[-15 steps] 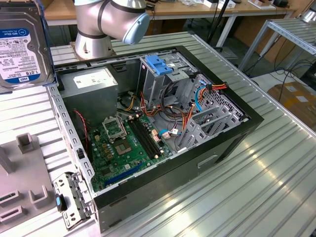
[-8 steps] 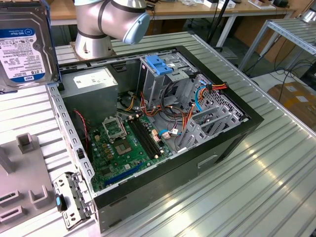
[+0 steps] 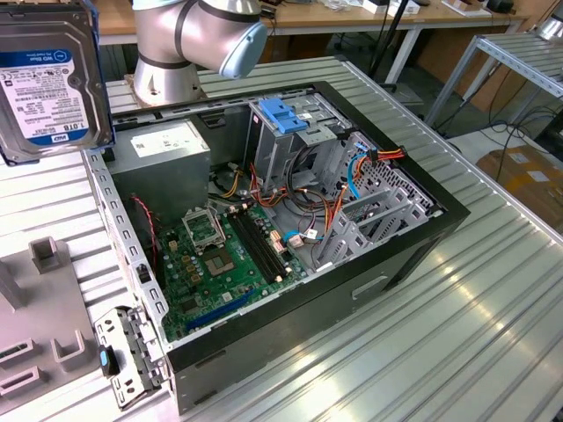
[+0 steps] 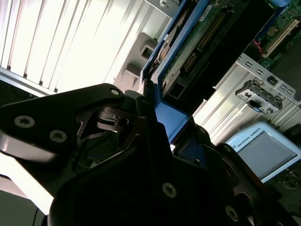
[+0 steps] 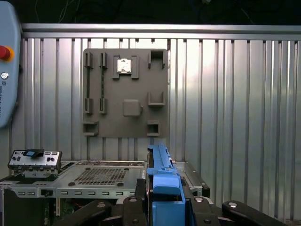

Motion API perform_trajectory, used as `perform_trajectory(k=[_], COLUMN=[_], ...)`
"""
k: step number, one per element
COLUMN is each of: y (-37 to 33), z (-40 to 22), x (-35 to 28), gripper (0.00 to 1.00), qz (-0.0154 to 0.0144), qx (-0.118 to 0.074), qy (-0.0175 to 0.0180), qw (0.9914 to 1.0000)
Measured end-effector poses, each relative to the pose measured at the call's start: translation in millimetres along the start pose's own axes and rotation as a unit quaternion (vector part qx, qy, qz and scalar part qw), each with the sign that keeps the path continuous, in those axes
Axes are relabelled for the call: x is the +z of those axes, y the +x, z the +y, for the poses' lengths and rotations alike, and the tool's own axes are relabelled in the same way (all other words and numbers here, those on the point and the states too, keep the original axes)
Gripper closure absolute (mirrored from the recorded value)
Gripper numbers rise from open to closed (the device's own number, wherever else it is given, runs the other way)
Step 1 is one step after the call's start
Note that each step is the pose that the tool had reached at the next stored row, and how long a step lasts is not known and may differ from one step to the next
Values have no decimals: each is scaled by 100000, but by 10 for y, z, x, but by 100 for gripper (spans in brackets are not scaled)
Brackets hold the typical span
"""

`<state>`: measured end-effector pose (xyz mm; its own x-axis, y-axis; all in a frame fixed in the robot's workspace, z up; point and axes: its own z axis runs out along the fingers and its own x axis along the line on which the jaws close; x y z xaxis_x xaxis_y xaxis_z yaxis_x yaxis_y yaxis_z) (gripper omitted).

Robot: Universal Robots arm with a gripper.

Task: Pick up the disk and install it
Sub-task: 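Pick up the disk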

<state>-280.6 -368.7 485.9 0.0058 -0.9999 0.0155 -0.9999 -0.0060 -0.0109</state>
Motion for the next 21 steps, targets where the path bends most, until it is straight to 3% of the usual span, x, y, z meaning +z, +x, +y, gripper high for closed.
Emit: perform_trajectory(k=[10,21], y=[2,3], z=[-133,-237], x=[4,7], gripper=[63,63], qz=[-2,0], qx=[-2,1], qy=[3,-1], qw=[100000,100000])
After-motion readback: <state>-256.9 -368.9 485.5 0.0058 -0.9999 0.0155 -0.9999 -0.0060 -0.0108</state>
